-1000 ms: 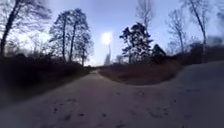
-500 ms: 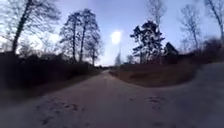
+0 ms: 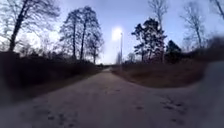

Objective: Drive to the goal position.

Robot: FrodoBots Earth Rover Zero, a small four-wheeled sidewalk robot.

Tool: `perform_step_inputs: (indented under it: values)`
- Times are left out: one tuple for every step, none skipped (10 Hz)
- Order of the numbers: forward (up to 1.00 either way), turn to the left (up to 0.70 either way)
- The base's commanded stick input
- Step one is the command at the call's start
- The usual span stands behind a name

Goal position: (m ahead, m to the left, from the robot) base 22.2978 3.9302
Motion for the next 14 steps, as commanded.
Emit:
perform_step_inputs:
  values:
    - [1.0,0.0]
    - [1.0,0.0]
    - [1.0,0.0]
    - [1.0,0.0]
    - [1.0,0.0]
    - [1.0,0.0]
    - [1.0,0.0]
    - [1.0,0.0]
    - [1.0,0.0]
    - [1.0,0.0]
    - [1.0,0.0]
    - [1.0,0.0]
    - [1.0,0.0]
    - [1.0,0.0]
